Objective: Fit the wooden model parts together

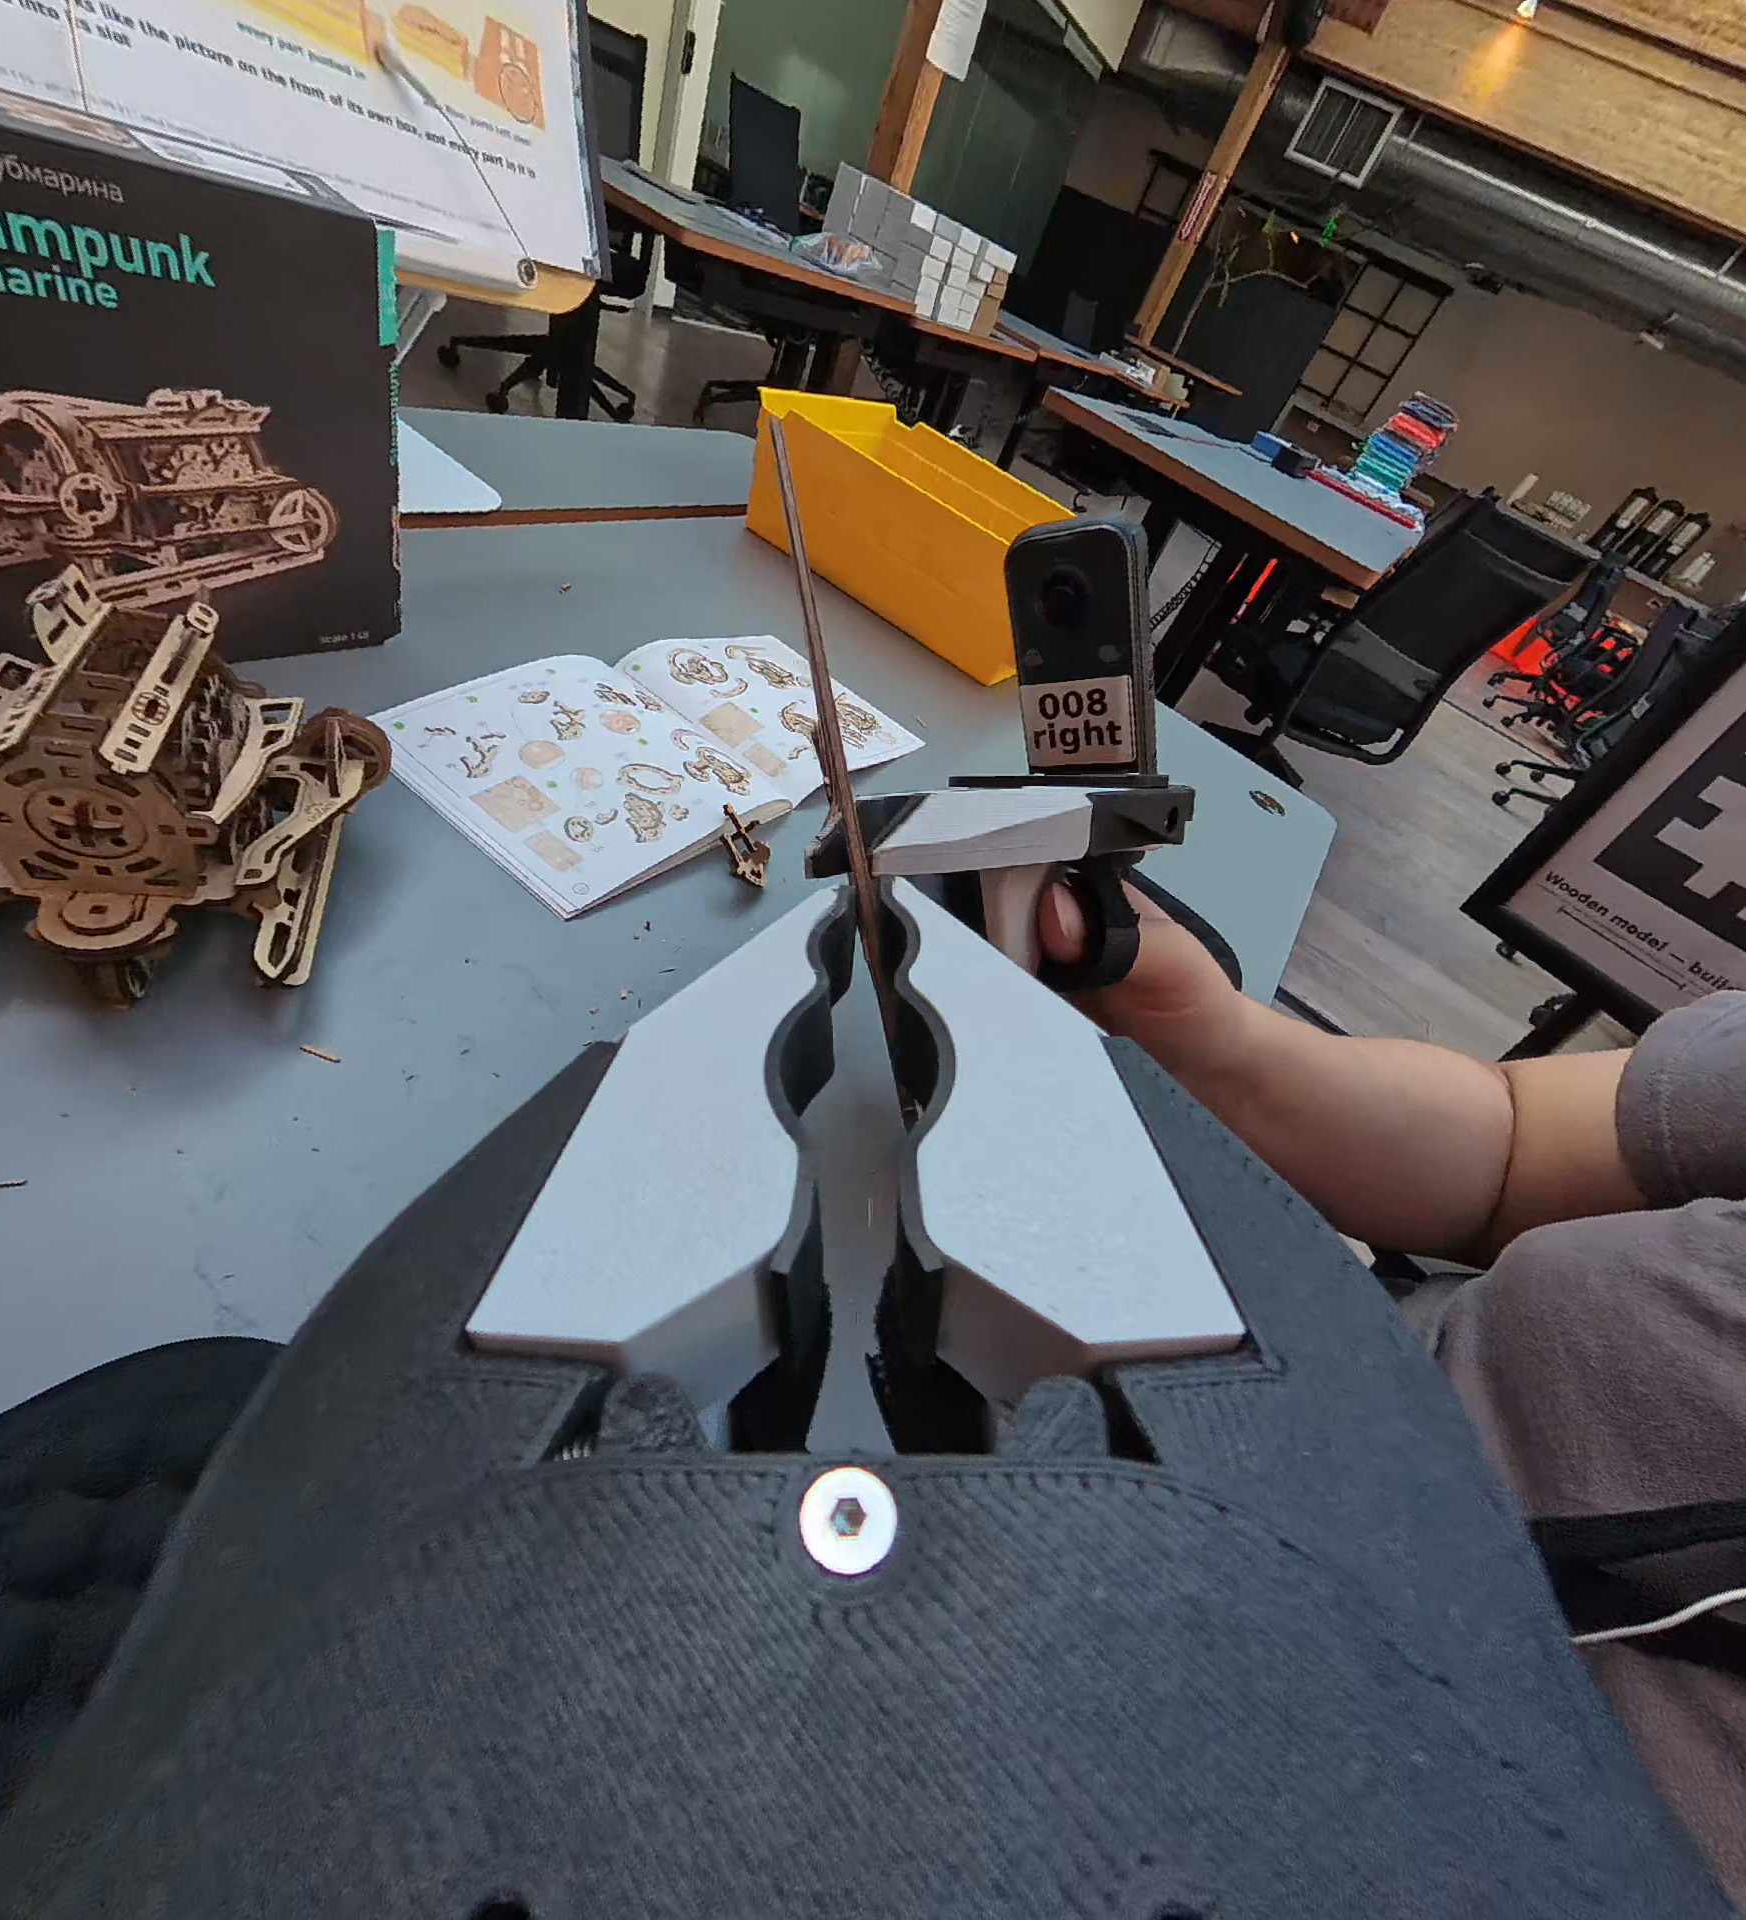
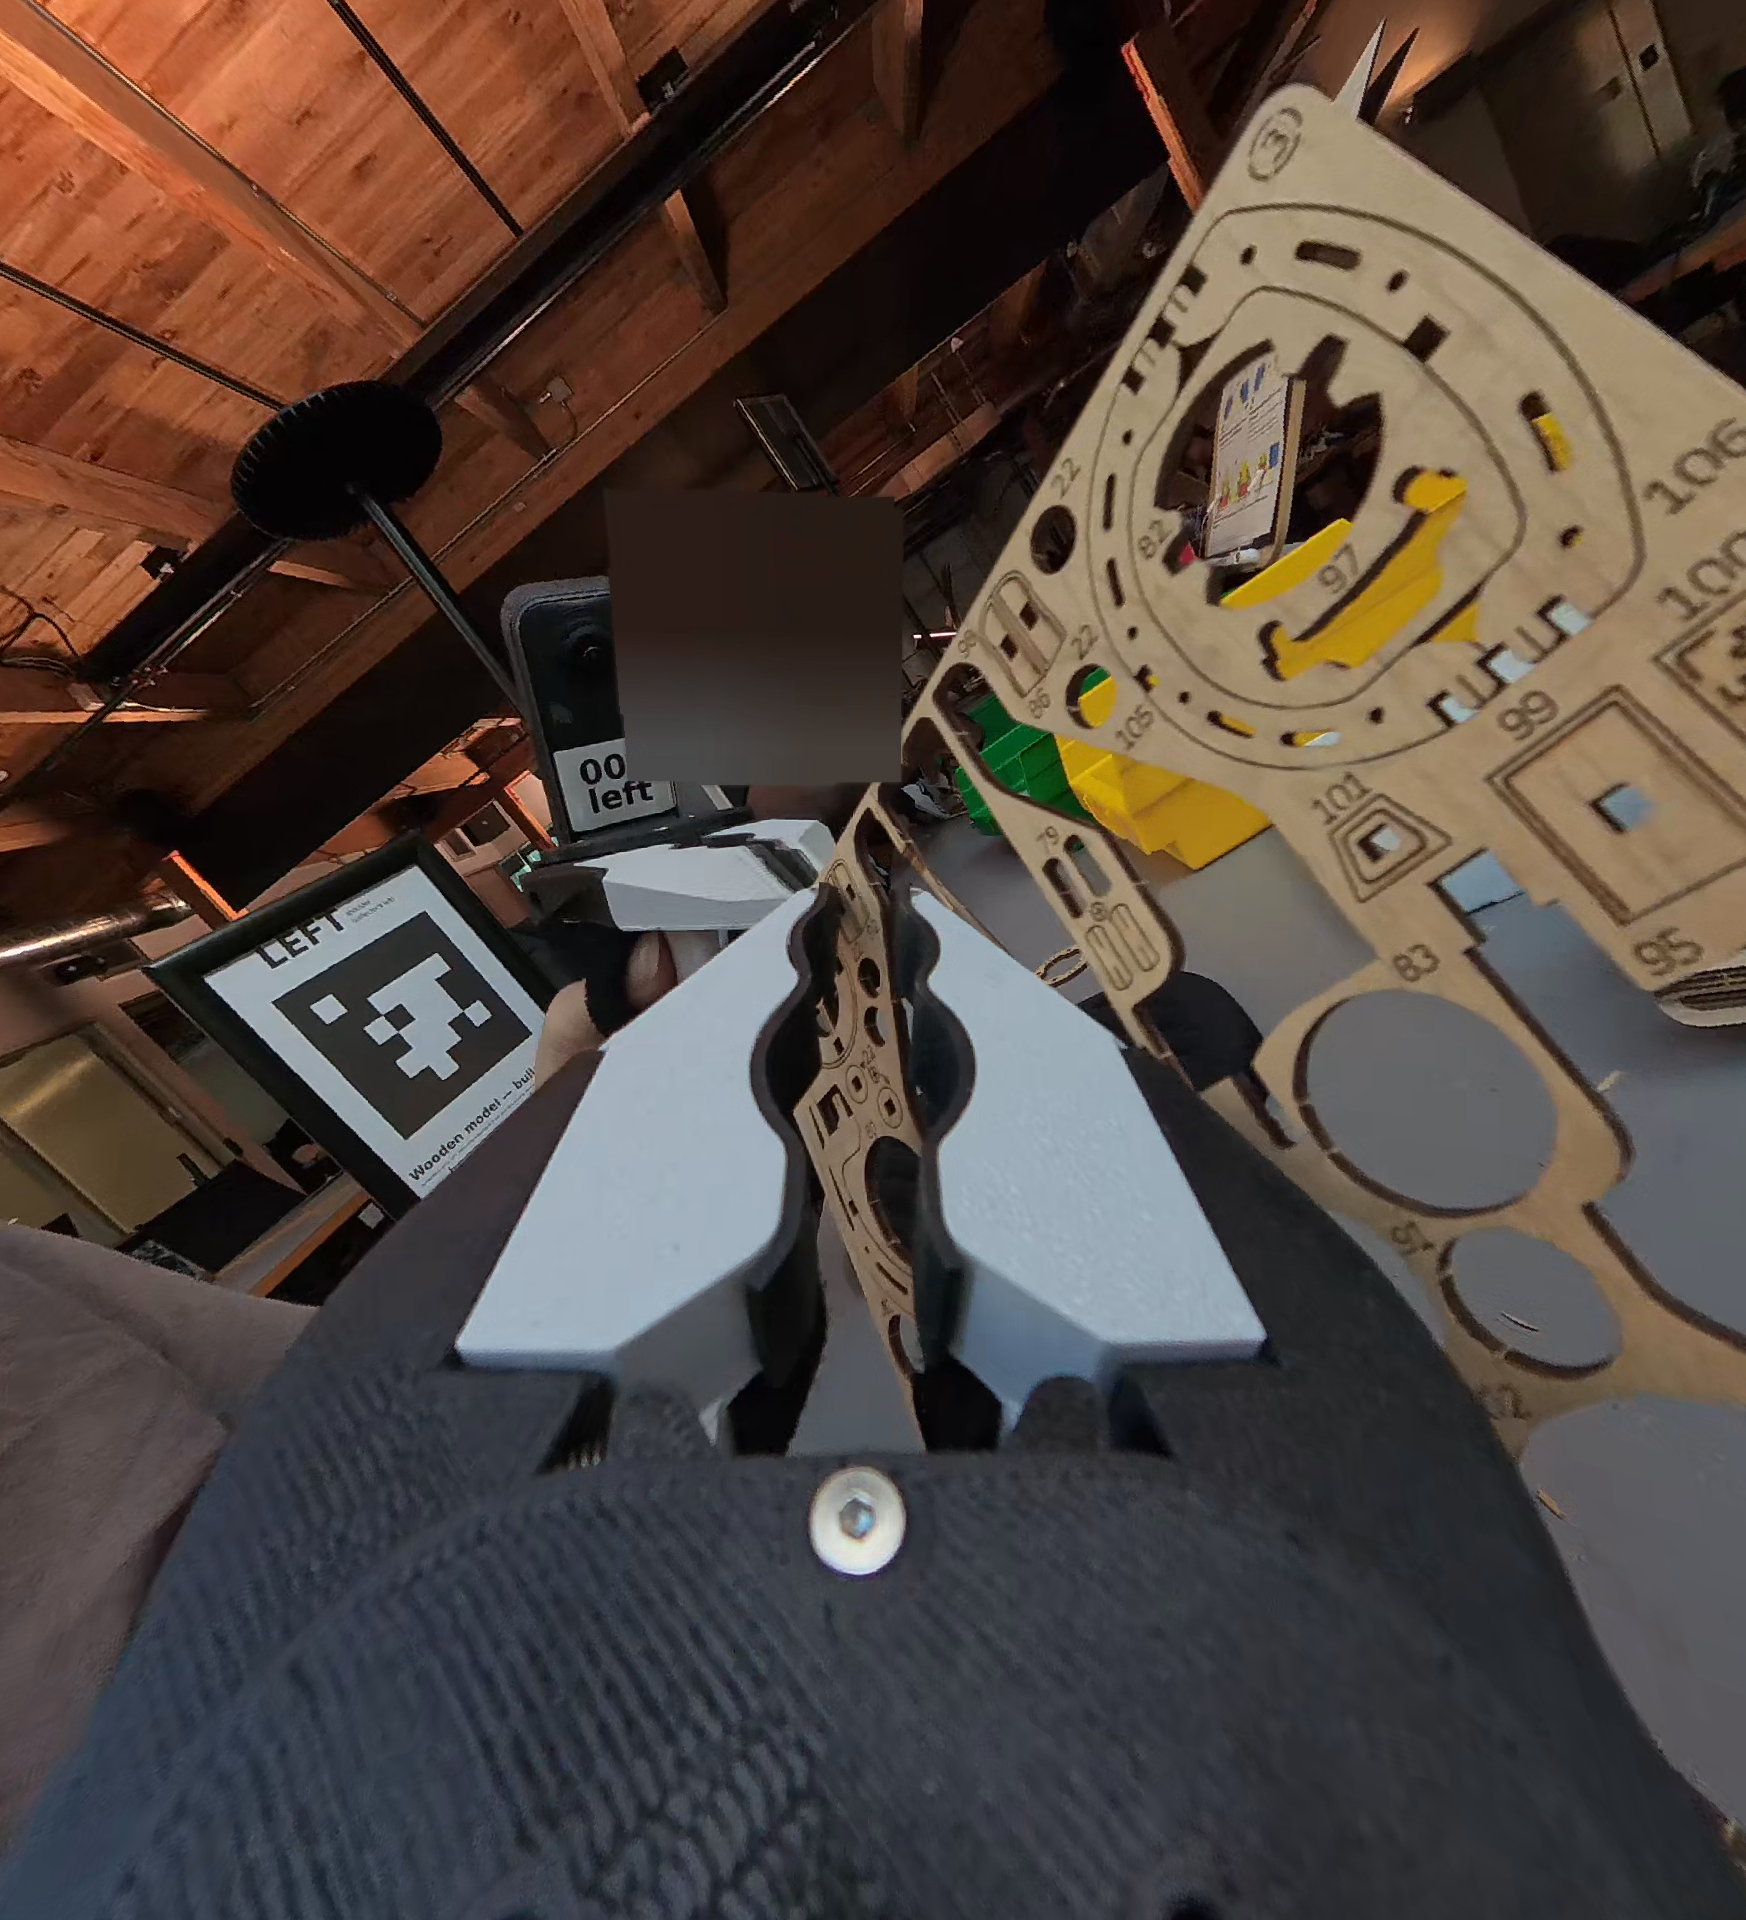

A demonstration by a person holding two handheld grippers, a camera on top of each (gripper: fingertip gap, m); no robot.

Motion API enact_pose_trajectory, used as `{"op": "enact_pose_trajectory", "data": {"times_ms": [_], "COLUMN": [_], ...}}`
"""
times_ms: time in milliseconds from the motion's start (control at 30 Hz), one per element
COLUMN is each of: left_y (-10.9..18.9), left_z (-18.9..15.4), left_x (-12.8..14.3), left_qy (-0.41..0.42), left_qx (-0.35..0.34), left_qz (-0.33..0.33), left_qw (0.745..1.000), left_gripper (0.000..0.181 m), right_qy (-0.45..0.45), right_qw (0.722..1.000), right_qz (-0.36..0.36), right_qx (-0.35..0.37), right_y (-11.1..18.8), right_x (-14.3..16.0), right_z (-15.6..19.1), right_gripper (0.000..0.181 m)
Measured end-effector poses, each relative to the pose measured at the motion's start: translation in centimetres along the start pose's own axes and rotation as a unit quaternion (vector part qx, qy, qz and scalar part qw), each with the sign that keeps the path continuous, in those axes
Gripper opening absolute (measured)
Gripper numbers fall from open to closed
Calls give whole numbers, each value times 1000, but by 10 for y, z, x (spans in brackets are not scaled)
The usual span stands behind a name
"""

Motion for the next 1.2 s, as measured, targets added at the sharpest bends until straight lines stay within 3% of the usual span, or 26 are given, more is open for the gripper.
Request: {"op": "enact_pose_trajectory", "data": {"times_ms": [167, 433, 633, 1033, 1200], "left_y": [-7, -7, -3, -1, 3], "left_z": [-1, -3, -3, -7, -15], "left_x": [8, 8, 7, 13, 20], "left_qy": [5, 22, 27, 27, 43], "left_qx": [8, 18, 24, 15, 44], "left_qz": [24, -1, -23, -20, -32], "left_qw": [1000, 1000, 999, 999, 998], "left_gripper": [0, 0, 0, 0, 0], "right_qy": [11, 14, -83, -82, -58], "right_qw": [999, 1000, 995, 996, 997], "right_qz": [27, 26, 18, 40, 41], "right_qx": [19, -3, -58, -18, 6], "right_y": [-2, 1, 1, 1, 5], "right_x": [3, 1, 1, 7, 17], "right_z": [2, 5, 5, 5, 14], "right_gripper": [8, 6, 9, 4, 4]}}
Point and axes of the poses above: each gripper's, where its closed fingertips meet, y back along the fingers, x out of its underside, z = x × y across the jaws, the point moved 5 cm from there along y, back along the fingers, and after that the axes turned 10 degrees about -y, right-handed, at the moved point
